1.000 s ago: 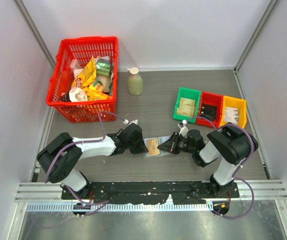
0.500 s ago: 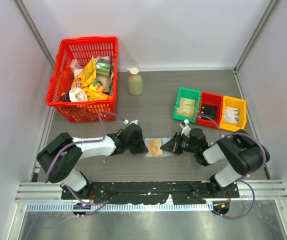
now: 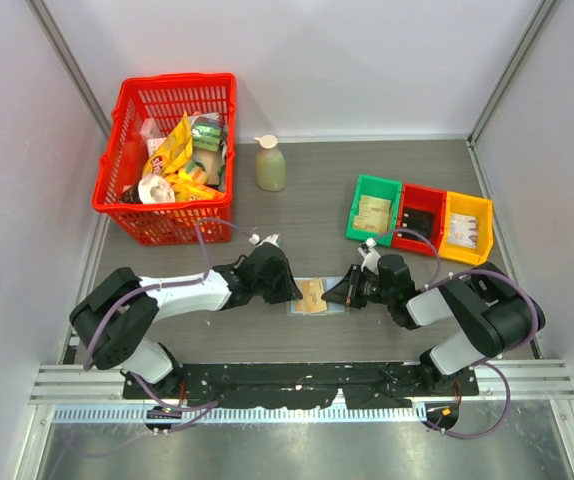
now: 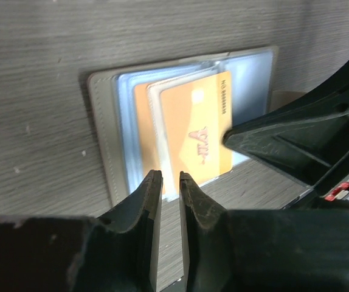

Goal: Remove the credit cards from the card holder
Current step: Remove the credit card from the card holder.

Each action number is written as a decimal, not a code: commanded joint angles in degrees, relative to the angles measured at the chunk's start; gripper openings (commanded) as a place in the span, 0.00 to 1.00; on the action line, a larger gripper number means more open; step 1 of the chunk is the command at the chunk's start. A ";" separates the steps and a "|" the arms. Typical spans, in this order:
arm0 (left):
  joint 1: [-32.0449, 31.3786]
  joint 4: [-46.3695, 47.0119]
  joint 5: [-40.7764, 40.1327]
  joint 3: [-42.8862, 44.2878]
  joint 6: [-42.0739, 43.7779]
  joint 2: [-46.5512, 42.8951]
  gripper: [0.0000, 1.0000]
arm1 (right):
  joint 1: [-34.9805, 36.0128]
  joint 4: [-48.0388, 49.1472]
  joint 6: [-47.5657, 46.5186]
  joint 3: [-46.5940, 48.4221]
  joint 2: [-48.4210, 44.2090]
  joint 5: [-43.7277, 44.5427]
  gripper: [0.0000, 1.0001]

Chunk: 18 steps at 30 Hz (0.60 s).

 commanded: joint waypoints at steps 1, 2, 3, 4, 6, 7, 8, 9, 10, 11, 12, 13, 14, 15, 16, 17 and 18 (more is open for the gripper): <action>-0.14 3.29 1.29 4.26 0.98 2.85 0.18 | -0.18 0.16 -1.00 0.12 -0.07 0.30 0.01; -0.14 3.82 1.99 4.44 0.89 4.08 0.17 | -0.18 0.07 -1.09 0.12 -0.25 0.30 0.01; -0.23 4.52 2.70 4.44 0.54 4.88 0.14 | -0.18 -0.02 -1.00 0.21 -0.16 0.30 0.01; -0.23 4.97 2.79 4.35 0.54 5.58 0.13 | -0.18 -0.02 -1.09 0.21 -0.16 0.30 0.01; -0.23 5.24 3.05 4.18 0.62 6.55 0.09 | -0.27 -0.19 -1.26 0.29 -0.16 0.30 0.01; -0.23 5.06 2.88 4.00 0.71 6.64 0.07 | -0.18 -0.11 -1.18 0.29 -0.25 0.30 0.01; -0.23 4.36 2.44 3.91 0.63 6.99 0.05 | -0.18 -0.45 -1.26 0.29 -0.51 0.39 0.01; -0.23 3.23 2.00 3.57 0.63 7.08 0.02 | -0.18 -0.89 -1.61 0.47 -1.30 0.82 0.01; -0.14 2.34 1.39 3.48 0.63 7.17 0.00 | -0.27 -3.24 -2.40 0.82 -1.83 1.17 0.01; -0.32 1.55 0.69 3.04 0.54 7.26 0.00 | -0.18 -6.31 -3.80 1.00 -3.31 2.40 0.01; -0.23 1.28 0.25 2.51 0.45 7.26 0.00 | -0.18 -7.74 -4.25 1.52 -5.15 3.63 0.01; -0.23 1.19 -0.02 2.07 0.28 7.26 0.00 | -0.18 -10.88 -5.47 1.87 -5.87 4.25 0.01; -0.23 1.19 -0.28 1.63 0.19 7.34 0.00 | -0.18 -12.31 -6.18 2.40 -7.53 5.39 0.01; -0.23 1.19 -0.28 1.28 0.19 7.52 0.00 | -0.27 -15.45 -7.58 2.93 -8.15 5.74 0.01; -0.23 1.19 -0.28 0.76 0.01 7.70 0.00 | -0.18 -16.53 -8.03 3.54 -9.12 6.01 0.01; -0.23 1.19 -0.11 0.40 -0.25 7.87 0.00 | -0.18 -17.41 -8.64 3.63 -9.21 5.92 0.02; -0.23 1.19 0.15 0.14 -0.43 7.96 0.00 | -0.18 -17.68 -8.82 3.90 -9.13 5.40 0.06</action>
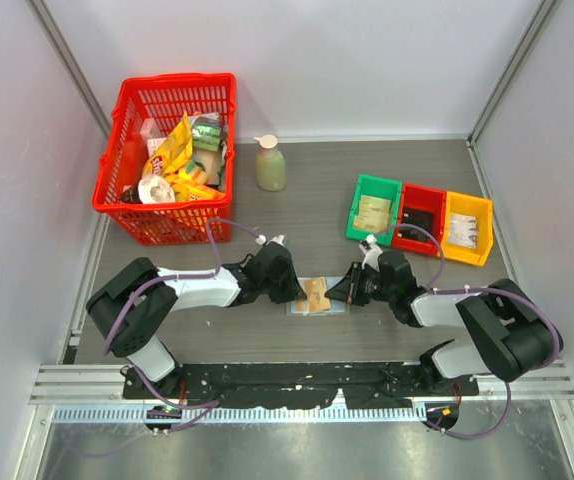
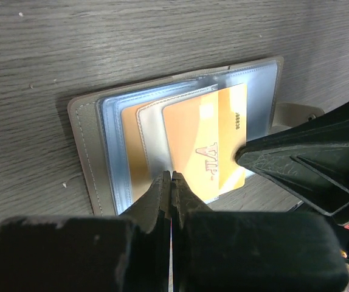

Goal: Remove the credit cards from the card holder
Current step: Remove the credit card from the card holder.

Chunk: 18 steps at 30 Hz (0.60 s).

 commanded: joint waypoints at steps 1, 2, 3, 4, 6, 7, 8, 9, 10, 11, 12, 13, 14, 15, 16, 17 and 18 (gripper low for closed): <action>-0.23 -2.70 -1.55 -2.79 -0.36 1.25 0.00 | -0.09 -6.32 -4.45 2.30 -1.24 1.75 0.10; -0.23 -2.52 -1.38 -2.97 -0.45 1.34 0.00 | -0.18 -5.88 -4.28 2.30 -0.28 0.96 0.15; -0.23 -2.35 -1.37 -3.06 -0.54 1.34 0.00 | -0.27 -4.40 -3.66 2.22 0.17 0.60 0.19; -0.23 -2.26 -1.29 -3.06 -0.63 1.34 0.00 | -0.18 -3.60 -3.40 1.95 1.13 -0.27 0.22; -0.23 -2.08 -1.28 -3.06 -0.80 1.25 0.00 | -0.18 -1.14 -2.26 1.78 2.80 -1.33 0.27; -0.23 -2.00 -1.20 -3.15 -0.80 1.25 0.00 | -0.18 0.00 -1.90 1.60 3.24 -1.59 0.30; -0.23 -1.91 -1.28 -3.15 -0.98 1.08 0.00 | -0.18 0.45 -1.73 1.60 4.12 -2.03 0.31; -0.23 -1.82 -1.29 -3.15 -0.98 1.07 0.00 | -0.18 1.06 -1.46 1.60 4.39 -2.12 0.32; -0.14 -1.65 -1.20 -3.23 -1.24 1.25 0.00 | -0.09 1.24 -1.37 1.60 5.00 -2.21 0.32; -0.23 -1.56 -1.02 -3.24 -1.24 1.34 0.00 | -0.18 1.59 -1.37 1.51 5.18 -2.30 0.32; -0.32 -1.38 -1.02 -3.24 -1.42 1.34 0.00 | -0.27 1.86 -1.46 1.51 5.53 -2.30 0.32; -0.32 -1.29 -0.93 -3.32 -1.51 1.43 0.00 | -0.18 2.03 -1.29 1.51 5.97 -2.47 0.31; -0.32 -1.03 -0.85 -3.41 -1.68 1.43 0.00 | -0.18 2.38 -1.29 1.51 6.15 -2.65 0.29; -0.23 -1.12 -0.85 -3.50 -1.77 1.43 0.00 | -0.18 2.47 -1.37 1.51 6.23 -2.83 0.24; -0.23 -1.20 -0.85 -3.59 -1.68 1.34 0.00 | -0.18 2.47 -1.46 1.51 6.15 -2.83 0.20; -0.23 -1.47 -1.02 -3.67 -1.60 1.08 0.00 | -0.18 2.30 -1.46 1.51 5.45 -2.48 0.10; -0.23 -1.99 -1.20 -3.67 -1.68 0.73 0.00 | -0.18 0.82 -2.07 1.51 4.92 -2.21 0.06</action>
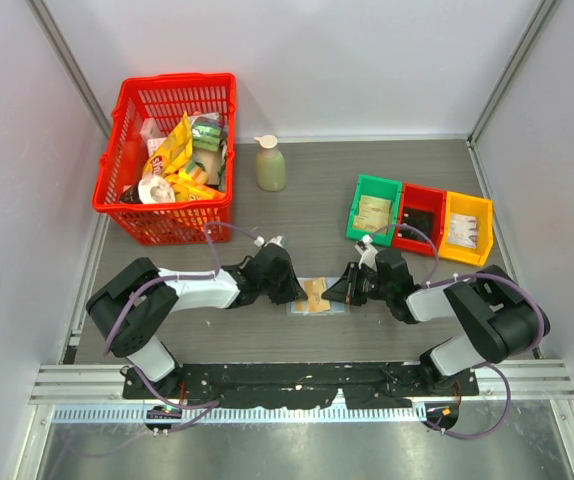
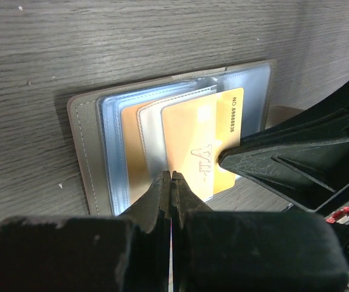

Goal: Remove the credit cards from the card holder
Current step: Remove the credit card from the card holder.

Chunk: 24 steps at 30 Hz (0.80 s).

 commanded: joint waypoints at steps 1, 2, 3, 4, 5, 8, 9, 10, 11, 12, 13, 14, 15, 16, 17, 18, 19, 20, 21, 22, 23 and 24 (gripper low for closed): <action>-0.14 -5.34 -1.92 -2.10 1.00 0.29 0.00 | -0.25 -3.47 -1.90 0.46 -2.05 2.37 0.01; -0.32 -5.60 -2.44 -2.10 1.09 -0.15 0.00 | -0.25 -7.14 -3.38 0.81 -3.11 3.08 0.01; -0.14 -7.35 -2.97 -2.10 1.44 -0.68 0.00 | -0.25 -9.44 -4.09 1.43 -5.29 4.57 0.01; -0.14 -8.06 -3.59 -2.10 1.79 -1.12 0.00 | -0.25 -13.64 -5.84 2.04 -6.27 5.54 0.01; -0.14 -9.02 -3.85 -2.01 1.97 -1.47 0.00 | -0.25 -16.47 -6.56 3.18 -8.81 7.20 0.01; -0.14 -11.05 -6.22 -1.75 2.85 -2.61 0.00 | -0.25 -27.09 -10.24 5.29 -13.83 10.90 0.01; -0.14 -11.49 -6.58 -1.66 3.20 -3.05 0.00 | -0.25 -28.87 -10.86 6.52 -16.28 12.65 0.01; -0.06 -11.76 -6.93 -1.57 3.38 -3.66 0.00 | -0.25 -32.80 -11.83 7.23 -17.35 14.06 0.01; -0.14 -12.37 -7.28 -1.49 3.64 -4.19 0.00 | -0.25 -34.76 -12.88 8.54 -19.62 14.86 0.01; -0.06 -12.89 -7.89 -1.22 4.08 -5.24 0.00 | -0.33 -39.30 -13.50 10.20 -21.90 15.82 0.01; -0.14 -13.60 -8.42 -0.87 4.52 -6.21 0.00 | -0.25 -41.43 -14.90 11.18 -22.88 16.27 0.01; -0.06 -14.65 -8.86 -0.26 5.39 -7.18 0.00 | -0.33 -44.76 -15.43 12.93 -25.07 17.23 0.01; 0.03 -15.53 -9.30 0.35 6.18 -8.23 0.00 | -0.33 -46.97 -17.01 14.16 -25.96 17.59 0.01; 0.03 -16.58 -9.91 1.32 7.32 -9.63 0.03 | -0.25 -50.47 -17.63 16.53 -27.88 18.37 0.01; 0.12 -17.37 -10.88 2.20 8.55 -10.95 0.10 | -0.33 -53.64 -19.12 17.68 -28.51 18.56 0.01; 0.12 -18.17 -11.67 2.99 9.78 -12.71 0.16 | -0.25 -55.50 -20.00 20.21 -30.17 18.91 0.01; 0.12 -19.13 -12.55 3.95 11.62 -14.55 0.24 | -0.25 -58.30 -21.92 21.28 -30.97 18.91 0.01; 0.38 -19.75 -13.08 4.92 13.38 -16.14 0.32 | -0.25 -59.98 -22.73 23.91 -32.28 18.91 0.01; 0.65 -20.19 -13.08 5.89 15.66 -17.89 0.44 | -0.25 -62.61 -24.65 25.06 -32.56 18.74 0.01; 0.91 -20.63 -13.00 6.94 18.03 -19.21 0.53 | -0.25 -63.77 -25.80 27.42 -33.52 18.04 0.01; 1.43 -20.90 -12.21 7.82 20.06 -20.88 0.60 | -0.25 -66.04 -27.12 28.75 -33.79 17.86 0.01; 1.87 -20.90 -10.64 8.87 22.95 -21.94 0.67 | -0.25 -67.02 -28.96 30.85 -34.31 16.98 0.01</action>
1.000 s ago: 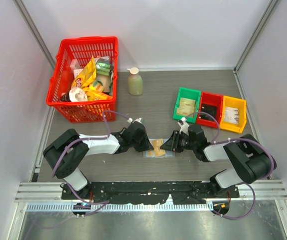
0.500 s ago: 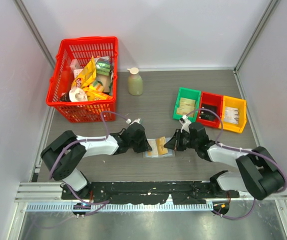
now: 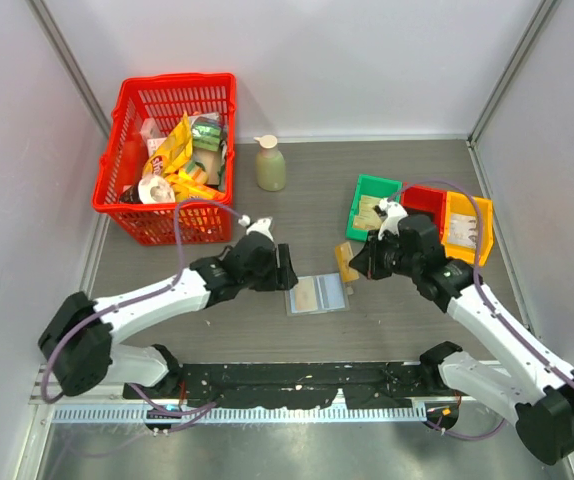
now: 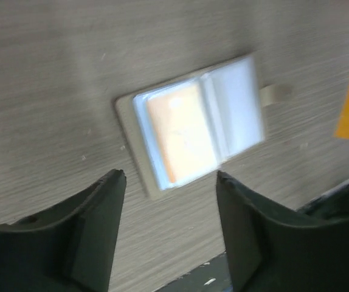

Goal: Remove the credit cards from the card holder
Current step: Remove the credit card from the card holder, then place the credit card in the storage box.

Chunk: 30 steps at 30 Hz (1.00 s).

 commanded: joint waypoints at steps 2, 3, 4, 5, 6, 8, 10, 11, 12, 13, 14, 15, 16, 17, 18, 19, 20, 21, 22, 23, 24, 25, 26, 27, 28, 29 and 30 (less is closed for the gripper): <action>2.36 -1.32 2.84 8.06 16.84 -8.90 0.77 | 0.08 -11.44 -9.30 10.07 -3.54 -2.13 0.01; 2.63 -1.31 5.03 9.11 19.83 -9.79 0.82 | -0.01 -12.05 -9.83 10.78 -3.64 -4.23 0.01; 2.71 -1.66 7.06 10.16 22.21 -10.49 0.85 | -0.01 -12.66 -10.71 12.61 -3.81 -4.77 0.01; 2.80 -1.84 8.91 11.22 25.19 -10.93 0.88 | -0.01 -14.06 -11.33 13.41 -3.55 -6.34 0.01; 2.89 -2.10 10.92 12.36 27.91 -11.37 0.91 | -0.01 -14.68 -13.07 15.16 -3.46 -7.75 0.01; 2.89 -2.89 15.31 14.47 32.58 -11.64 0.93 | -0.01 -15.56 -15.18 16.84 -3.46 -10.74 0.01; 2.89 -3.60 19.80 16.32 36.27 -11.47 0.95 | -0.01 -16.36 -17.90 18.33 -3.37 -15.31 0.01; 2.89 -3.86 22.95 17.55 38.12 -11.20 0.95 | -0.01 -16.53 -18.62 18.95 -3.20 -17.85 0.01; 2.89 -4.21 25.16 18.43 39.53 -10.85 0.96 | -0.01 -16.53 -19.41 19.22 -3.02 -18.91 0.01; 2.89 -4.30 27.18 19.13 40.94 -10.59 1.00 | -0.01 -16.97 -21.16 19.83 -2.76 -21.45 0.01; 2.89 -4.48 29.21 19.75 42.26 -10.15 1.00 | -0.01 -17.41 -22.65 20.18 -2.76 -22.43 0.01; 2.89 -4.83 30.88 20.45 43.92 -9.71 0.98 | -0.01 -17.59 -23.28 20.62 -2.58 -24.36 0.01; 2.89 -5.35 32.64 21.33 45.50 -9.27 0.96 | -0.01 -18.11 -24.94 20.89 -2.58 -25.51 0.01; 2.80 -6.23 34.39 22.12 46.83 -8.66 0.94 | -0.01 -18.46 -25.65 21.33 -2.50 -27.34 0.01; 2.80 -7.19 36.41 23.00 48.67 -8.04 0.93 | -0.01 -19.08 -26.96 21.51 -2.41 -28.76 0.01; 2.89 -7.55 38.26 23.62 48.77 -7.52 0.93 | -0.01 -19.52 -28.37 22.03 -2.41 -29.38 0.01; 2.89 -7.90 40.02 24.23 50.86 -7.16 0.93 | -0.01 -20.57 -29.08 22.30 -2.15 -30.25 0.01; 2.89 -8.17 42.30 24.93 51.66 -6.55 0.92 | -0.01 -21.01 -30.39 22.82 -1.97 -30.70 0.01; 2.89 -8.17 43.98 25.46 52.11 -6.20 0.91 | -0.01 -21.71 -30.84 23.00 -1.88 -31.22 0.01; 2.89 -7.82 45.56 25.90 52.11 -5.50 0.89 | -0.01 -22.15 -31.89 23.26 -1.71 -31.58 0.01; 2.89 -7.82 46.79 26.34 52.03 -4.79 0.88 | -0.01 -22.51 -32.16 23.35 -1.70 -32.28 0.01; 2.89 -7.90 48.11 26.96 52.02 -3.83 0.86 | -0.01 -22.60 -32.77 23.53 -1.62 -32.46 0.01; 2.89 -8.17 49.25 27.57 52.11 -3.04 0.84 | 0.17 -22.69 -33.04 23.53 -1.62 -32.98 0.01; 2.89 -8.26 50.31 28.19 52.03 -2.33 0.79 | 0.00 -22.77 -33.21 23.53 -1.62 -33.08 0.01; 2.89 -8.34 51.19 28.54 51.94 -1.63 0.75 | -0.01 -23.04 -33.56 23.53 -1.62 -33.25 0.01; 2.89 -8.35 52.24 28.98 51.94 -1.10 0.72 | -0.09 -23.21 -33.92 23.53 -1.53 -33.43 0.01; 2.89 -8.43 53.04 29.24 51.85 -0.49 0.70 | -0.01 -23.47 -34.09 23.44 -1.44 -33.60 0.01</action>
